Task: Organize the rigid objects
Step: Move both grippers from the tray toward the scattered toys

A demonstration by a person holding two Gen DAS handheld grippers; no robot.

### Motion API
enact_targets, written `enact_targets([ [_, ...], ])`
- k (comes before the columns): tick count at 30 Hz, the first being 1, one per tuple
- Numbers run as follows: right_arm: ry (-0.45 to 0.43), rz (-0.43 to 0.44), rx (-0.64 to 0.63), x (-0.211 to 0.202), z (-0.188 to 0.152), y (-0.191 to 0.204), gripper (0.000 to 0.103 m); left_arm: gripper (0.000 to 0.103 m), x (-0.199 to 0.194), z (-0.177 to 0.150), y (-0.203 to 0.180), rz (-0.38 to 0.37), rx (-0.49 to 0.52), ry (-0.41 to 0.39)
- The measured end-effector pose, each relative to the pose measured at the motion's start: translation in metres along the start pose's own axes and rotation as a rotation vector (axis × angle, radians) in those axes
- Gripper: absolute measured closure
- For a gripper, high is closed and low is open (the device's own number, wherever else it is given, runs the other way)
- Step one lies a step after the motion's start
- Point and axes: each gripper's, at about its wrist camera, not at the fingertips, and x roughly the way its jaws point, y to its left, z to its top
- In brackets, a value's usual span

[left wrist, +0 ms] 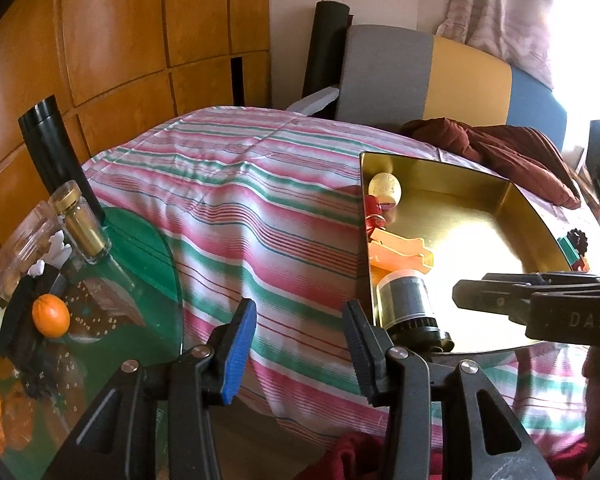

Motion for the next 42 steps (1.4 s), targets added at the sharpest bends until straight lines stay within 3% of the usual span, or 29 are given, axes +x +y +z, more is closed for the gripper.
enact_targets([
  [6, -0.067, -0.100, -0.040, -0.024, -0.004, -0.010, 0.053, 0.057, -0.004, 0.002, -0.009, 0.001, 0.027, -0.011],
  [12, -0.130, -0.161, 0.002, -0.054, -0.005, -0.042, 0.053, 0.057, -0.007, 0.005, -0.018, -0.004, 0.056, -0.018],
  [17, -0.168, -0.236, 0.064, -0.078, -0.006, -0.081, 0.053, 0.051, -0.011, 0.008, -0.030, -0.018, 0.088, -0.027],
  [27, -0.247, -0.432, 0.202, -0.142, -0.022, -0.179, 0.053, 0.050, -0.015, 0.020, -0.062, -0.053, 0.166, -0.041],
  [31, -0.318, -0.528, 0.335, -0.178, -0.036, -0.233, 0.053, 0.050, -0.015, 0.028, -0.073, -0.073, 0.171, -0.034],
  [37, -0.425, -0.645, 0.596, -0.216, -0.076, -0.312, 0.053, 0.050, -0.011, 0.038, -0.100, -0.178, 0.188, 0.024],
  [40, -0.441, -0.665, 0.753, -0.219, -0.109, -0.346, 0.053, 0.050, -0.015, 0.042, -0.125, -0.212, 0.249, 0.007],
  [42, -0.437, -0.589, 0.878, -0.223, -0.122, -0.363, 0.053, 0.050, -0.017, 0.046, -0.145, -0.244, 0.276, 0.003],
])
